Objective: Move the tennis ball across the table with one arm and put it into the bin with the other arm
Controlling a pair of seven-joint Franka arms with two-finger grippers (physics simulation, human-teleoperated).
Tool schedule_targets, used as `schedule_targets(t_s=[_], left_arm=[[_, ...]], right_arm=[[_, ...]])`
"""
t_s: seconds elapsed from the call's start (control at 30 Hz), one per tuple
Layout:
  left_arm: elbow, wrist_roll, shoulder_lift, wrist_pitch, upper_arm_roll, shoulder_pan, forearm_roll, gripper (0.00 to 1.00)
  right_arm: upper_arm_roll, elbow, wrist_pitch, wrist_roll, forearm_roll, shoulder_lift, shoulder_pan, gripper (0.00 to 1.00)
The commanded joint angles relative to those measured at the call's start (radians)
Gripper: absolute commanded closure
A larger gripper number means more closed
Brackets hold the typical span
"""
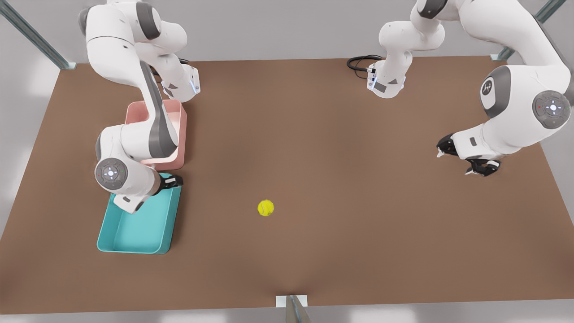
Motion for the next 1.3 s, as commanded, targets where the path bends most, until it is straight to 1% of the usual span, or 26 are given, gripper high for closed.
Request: schedule_targets(t_s=[0.0, 0.1, 0.13, 0.23, 0.3, 0.33, 0.43, 0.47, 0.53, 0.87, 1.03, 1.27], left_arm=[[0.004, -0.807, 0.005, -0.076, -0.022, 0.002, 0.021, 0.0], [0.004, -0.809, 0.018, -0.077, -0.022, 0.005, 0.02, 0.0], [0.004, -0.807, 0.018, -0.079, -0.022, 0.007, 0.018, 0.0], [0.003, -0.812, 0.014, -0.1, -0.022, 0.007, 0.003, 0.0], [0.003, -0.812, 0.017, -0.099, -0.022, 0.007, 0.003, 0.0], [0.003, -0.813, 0.017, -0.103, -0.022, 0.003, 0.005, 0.0], [0.001, -0.812, 0.017, -0.123, -0.024, 0.005, 0.009, 0.0], [-0.001, -0.812, 0.017, -0.125, -0.024, 0.005, 0.009, 0.0], [-0.001, -0.812, 0.018, -0.139, -0.024, 0.007, 0.011, 0.0], [-0.004, -0.812, 0.025, -0.152, -0.024, 0.003, 0.008, 0.0], [-0.004, -0.812, 0.025, -0.154, -0.024, 0.003, 0.009, 0.0], [-0.004, -0.812, 0.026, -0.152, -0.024, 0.007, 0.009, 0.0]], right_arm=[[0.0, 0.013, 0.173, 0.223, 0.035, 0.04, 0.036, 0.0], [0.001, 0.016, 0.306, 0.332, 0.055, 0.109, 0.081, 0.0], [0.001, 0.02, 0.34, 0.396, 0.104, 0.133, 0.11, 0.0], [0.001, 0.012, 0.449, 0.583, 0.127, 0.186, 0.186, 0.0], [0.001, 0.026, 0.553, 0.75, 0.131, 0.253, 0.263, 0.0], [0.001, 0.075, 0.583, 0.823, 0.131, 0.3, 0.291, 0.0], [0.001, 0.329, 0.596, 0.824, 0.13, 0.475, 0.291, 0.0], [0.001, 0.363, 0.63, 0.824, 0.131, 0.508, 0.289, 0.0], [0.009, 0.362, 0.704, 0.821, 0.141, 0.537, 0.288, 0.0], [0.017, 0.253, 0.67, 0.815, 0.127, 0.541, 0.32, 0.0], [0.017, 0.242, 0.673, 0.804, 0.125, 0.544, 0.318, 0.0], [0.017, 0.263, 0.739, 0.778, 0.122, 0.6, 0.317, 0.0]])
